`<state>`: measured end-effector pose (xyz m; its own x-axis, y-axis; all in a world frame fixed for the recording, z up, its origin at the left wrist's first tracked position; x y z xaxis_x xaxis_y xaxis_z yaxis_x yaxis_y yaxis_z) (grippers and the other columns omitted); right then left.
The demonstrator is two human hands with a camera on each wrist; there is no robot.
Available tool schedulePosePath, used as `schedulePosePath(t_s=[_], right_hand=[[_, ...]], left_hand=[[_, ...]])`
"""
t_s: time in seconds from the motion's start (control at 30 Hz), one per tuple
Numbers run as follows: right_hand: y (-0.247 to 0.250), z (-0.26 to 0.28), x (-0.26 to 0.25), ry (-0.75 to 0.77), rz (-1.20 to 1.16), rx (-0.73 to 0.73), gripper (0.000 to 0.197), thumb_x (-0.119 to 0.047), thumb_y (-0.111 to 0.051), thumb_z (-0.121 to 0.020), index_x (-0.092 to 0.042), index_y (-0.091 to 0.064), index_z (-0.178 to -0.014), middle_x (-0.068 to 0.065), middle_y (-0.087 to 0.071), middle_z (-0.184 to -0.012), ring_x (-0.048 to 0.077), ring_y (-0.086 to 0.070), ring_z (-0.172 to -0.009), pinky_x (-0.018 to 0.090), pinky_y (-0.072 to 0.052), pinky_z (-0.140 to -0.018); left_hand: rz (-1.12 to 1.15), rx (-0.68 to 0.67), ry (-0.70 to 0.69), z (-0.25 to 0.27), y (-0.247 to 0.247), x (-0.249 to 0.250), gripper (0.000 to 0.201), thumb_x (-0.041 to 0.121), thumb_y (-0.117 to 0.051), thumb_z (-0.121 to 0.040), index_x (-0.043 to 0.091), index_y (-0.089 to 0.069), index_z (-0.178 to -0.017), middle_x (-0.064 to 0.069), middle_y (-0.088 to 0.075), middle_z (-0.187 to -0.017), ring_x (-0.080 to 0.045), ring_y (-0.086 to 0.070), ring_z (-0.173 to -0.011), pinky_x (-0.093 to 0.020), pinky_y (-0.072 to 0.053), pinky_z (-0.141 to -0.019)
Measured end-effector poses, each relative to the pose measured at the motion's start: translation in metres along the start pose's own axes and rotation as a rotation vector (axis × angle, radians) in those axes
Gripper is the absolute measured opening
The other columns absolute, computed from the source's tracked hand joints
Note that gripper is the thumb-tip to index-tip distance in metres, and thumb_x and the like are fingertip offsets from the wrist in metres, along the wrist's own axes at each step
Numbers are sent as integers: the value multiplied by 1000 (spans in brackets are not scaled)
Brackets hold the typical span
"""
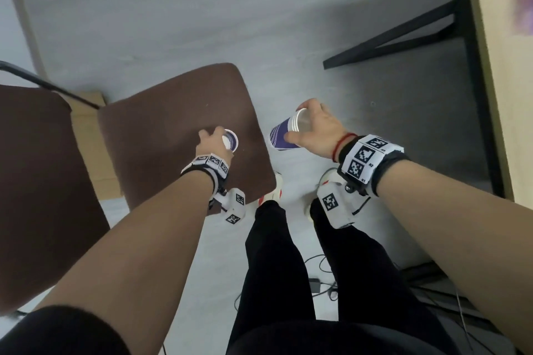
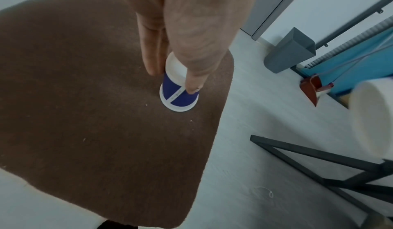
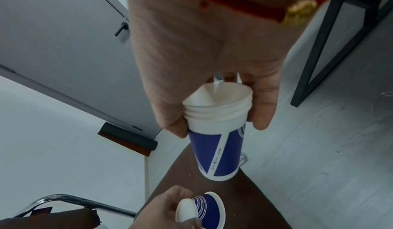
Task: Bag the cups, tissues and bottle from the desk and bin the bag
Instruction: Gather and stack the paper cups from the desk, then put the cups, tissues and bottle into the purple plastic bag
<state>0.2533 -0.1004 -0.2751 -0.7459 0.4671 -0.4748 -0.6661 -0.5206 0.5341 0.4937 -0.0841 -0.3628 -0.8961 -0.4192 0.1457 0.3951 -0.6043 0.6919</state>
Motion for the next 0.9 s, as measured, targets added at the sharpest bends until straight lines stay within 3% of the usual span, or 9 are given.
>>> schedulePosePath(t_s=[0.13, 0.27, 0.33, 0.4, 0.5, 0.6, 0.67, 0.8, 0.9], right_hand=[[14, 27, 5, -27, -6, 50, 64, -39, -71, -74, -21, -41, -127, 3, -43, -118, 21, -49, -98, 27, -37, -82], [43, 61, -3, -88, -146, 117, 67, -40, -72, -71, -20, -42, -128, 5, -46, -121, 24, -56, -100, 39, -51, -84], [65, 80, -7, -117, -256, 178, 71, -43, -71, -67, -21, -42, -128, 7, -50, -125, 28, -60, -104, 46, -56, -86], [92, 102, -7, -130, -364, 232, 68, -43, -69, -70, -19, -41, -128, 8, -53, -124, 27, -60, -104, 45, -60, -76], [144, 144, 5, -113, -541, 349, 56, -41, -67, -72, -22, -43, -118, 9, -59, -120, 27, -64, -100, 36, -60, -60], [189, 182, 27, -85, -663, 515, 55, -41, -67, -70, -23, -44, -116, 11, -62, -112, 27, -67, -86, 30, -52, -50], [214, 210, 47, -65, -736, 579, 54, -37, -68, -75, -20, -45, -121, 9, -62, -106, 24, -64, -77, 30, -51, -50], [249, 257, 93, -36, -838, 618, 52, -36, -68, -78, -20, -46, -122, 6, -60, -105, 22, -63, -79, 30, -52, -54], [269, 286, 130, -30, -897, 699, 46, -43, -66, -80, -22, -48, -117, 3, -57, -99, 19, -60, -76, 28, -50, -52]], left_hand=[[148, 23, 45, 22, 17, 1, 41, 29, -73, -73, 25, -57, -111, -11, -52, -113, -35, -59, -93, -37, -49, -80], [781, -92, 49, 64, 45, 28, 25, 39, -65, -69, 29, -64, -92, -6, -69, -99, -21, -68, -80, -30, -59, -71], [1032, -192, 91, 84, 59, 53, 19, 33, -59, -76, 20, -62, -89, -8, -66, -88, -18, -62, -63, -25, -50, -53], [1143, -287, 113, 106, 76, 86, 15, 29, -54, -77, 15, -56, -82, -6, -57, -69, -16, -47, -47, -23, -33, -44], [1149, -404, 27, 145, 96, 141, 12, 29, -52, -76, 18, -48, -73, 1, -46, -55, -13, -34, -44, -22, -22, -40], [1104, -494, -116, 179, 111, 192, 18, 33, -50, -76, 19, -42, -67, 2, -41, -52, -13, -31, -44, -22, -20, -40], [1058, -576, -223, 205, 115, 231, 19, 35, -48, -75, 19, -42, -67, 0, -38, -57, -14, -32, -46, -23, -22, -42], [941, -712, -394, 273, 100, 320, 17, 35, -49, -75, 20, -47, -68, -2, -37, -60, -17, -35, -49, -28, -19, -50], [888, -759, -467, 324, 74, 378, 15, 29, -46, -80, 17, -50, -73, -4, -42, -64, -17, -37, -49, -27, -20, -51]])
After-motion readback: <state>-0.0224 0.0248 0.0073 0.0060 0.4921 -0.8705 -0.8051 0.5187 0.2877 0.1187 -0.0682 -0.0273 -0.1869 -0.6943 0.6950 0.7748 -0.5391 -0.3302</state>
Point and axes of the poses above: each hand's wrist, its own z-axis away from the middle knuckle, its own y-axis out of the back of the hand, x = y × z, the point moved 3 cm from there along -z, towards the middle knuckle
